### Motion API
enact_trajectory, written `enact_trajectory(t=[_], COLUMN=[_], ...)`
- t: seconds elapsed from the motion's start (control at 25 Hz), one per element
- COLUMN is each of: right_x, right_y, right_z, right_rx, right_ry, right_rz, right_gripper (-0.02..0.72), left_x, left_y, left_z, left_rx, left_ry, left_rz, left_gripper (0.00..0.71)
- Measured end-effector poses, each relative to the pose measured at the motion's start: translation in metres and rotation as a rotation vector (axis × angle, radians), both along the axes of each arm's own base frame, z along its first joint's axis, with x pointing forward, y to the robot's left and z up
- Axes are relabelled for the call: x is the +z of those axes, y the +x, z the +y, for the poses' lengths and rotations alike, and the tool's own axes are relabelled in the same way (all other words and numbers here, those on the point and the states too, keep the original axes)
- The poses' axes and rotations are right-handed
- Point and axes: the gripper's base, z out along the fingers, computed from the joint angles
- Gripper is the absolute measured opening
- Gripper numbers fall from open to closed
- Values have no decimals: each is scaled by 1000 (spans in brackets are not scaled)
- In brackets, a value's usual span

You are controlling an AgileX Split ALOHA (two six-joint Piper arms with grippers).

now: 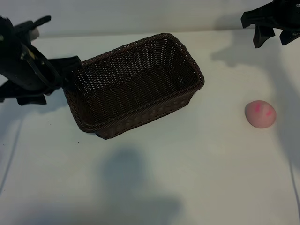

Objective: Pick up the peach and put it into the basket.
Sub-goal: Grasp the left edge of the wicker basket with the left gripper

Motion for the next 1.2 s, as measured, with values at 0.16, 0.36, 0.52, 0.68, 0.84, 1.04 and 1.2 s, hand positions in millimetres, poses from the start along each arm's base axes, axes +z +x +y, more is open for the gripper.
enact_trajectory(t=[0.16,0.36,0.52,0.68,0.84,1.04,1.2], right_x=[0,0,0,0,0,0,0], right_y=[0,0,0,0,0,-1,-1], right_z=[0,0,0,0,0,0,0], right_rx=[1,1,1,3,3,3,3], right_ry=[0,0,0,-1,-1,-3,-4], right_rz=[0,0,0,0,0,7,12], right_gripper=[542,542,542,542,542,542,542], left_x=[-19,-49,-67,-77,-80,-81,-81], left_y=[9,21,27,28,28,29,29], left_z=[-3,-10,-14,-16,-16,-17,-17], left_rx=[28,44,46,32,28,34,36], left_ry=[-22,-65,-100,-104,-101,-107,-110], left_rz=[1,39,59,83,91,80,81], left_gripper=[579,579,579,528,326,98,98])
